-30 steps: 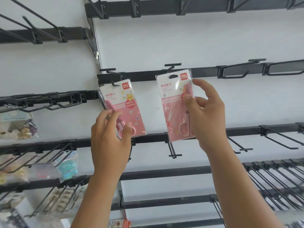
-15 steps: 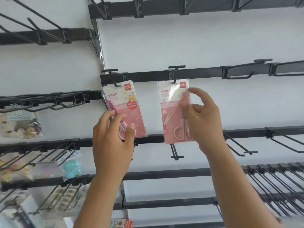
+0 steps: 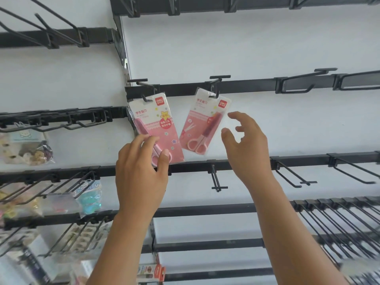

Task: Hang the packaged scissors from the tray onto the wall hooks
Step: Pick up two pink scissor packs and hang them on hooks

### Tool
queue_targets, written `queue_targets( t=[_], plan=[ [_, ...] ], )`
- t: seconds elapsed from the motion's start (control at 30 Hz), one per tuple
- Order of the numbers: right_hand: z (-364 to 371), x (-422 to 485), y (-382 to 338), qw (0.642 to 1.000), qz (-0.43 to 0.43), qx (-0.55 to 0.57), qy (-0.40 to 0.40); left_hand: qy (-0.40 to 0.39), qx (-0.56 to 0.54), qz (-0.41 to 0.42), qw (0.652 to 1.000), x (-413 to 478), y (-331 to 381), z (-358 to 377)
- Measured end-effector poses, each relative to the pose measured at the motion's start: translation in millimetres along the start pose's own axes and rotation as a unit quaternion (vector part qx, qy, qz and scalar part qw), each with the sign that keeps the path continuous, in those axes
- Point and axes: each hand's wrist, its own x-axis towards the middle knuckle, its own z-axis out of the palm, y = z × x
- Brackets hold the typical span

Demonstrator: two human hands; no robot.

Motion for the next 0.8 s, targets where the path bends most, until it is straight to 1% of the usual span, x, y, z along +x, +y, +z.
queue_targets(
  t=[0.07, 0.17, 0.3, 0.47, 0.63, 0.8],
  plan=[
    [-1, -9, -5, 0.997, -0.038, -0.064, -0.011, 0.003, 0.006, 0.005, 1.000, -3, -2, -2],
    [3, -25, -11, 0.983, -0.079, -0.166, -0.025, -0.009, 0.023, 0.016, 1.000, -10, -7, -5],
    [18, -51, -16, 0.964, -0.108, -0.240, -0.025, -0.037, 0.047, 0.030, 0.998, -23, -15, -12],
    [40, -86, -19, 0.939, -0.097, -0.322, -0.065, -0.072, 0.046, 0.028, 0.996, -43, -34, -20],
    [62, -124, -22, 0.922, -0.064, -0.357, -0.136, -0.112, 0.062, 0.007, 0.992, -74, -60, -25],
    [85, -168, -7, 0.911, -0.037, -0.362, -0.196, -0.189, 0.113, -0.019, 0.975, -120, -90, -24]
  ],
)
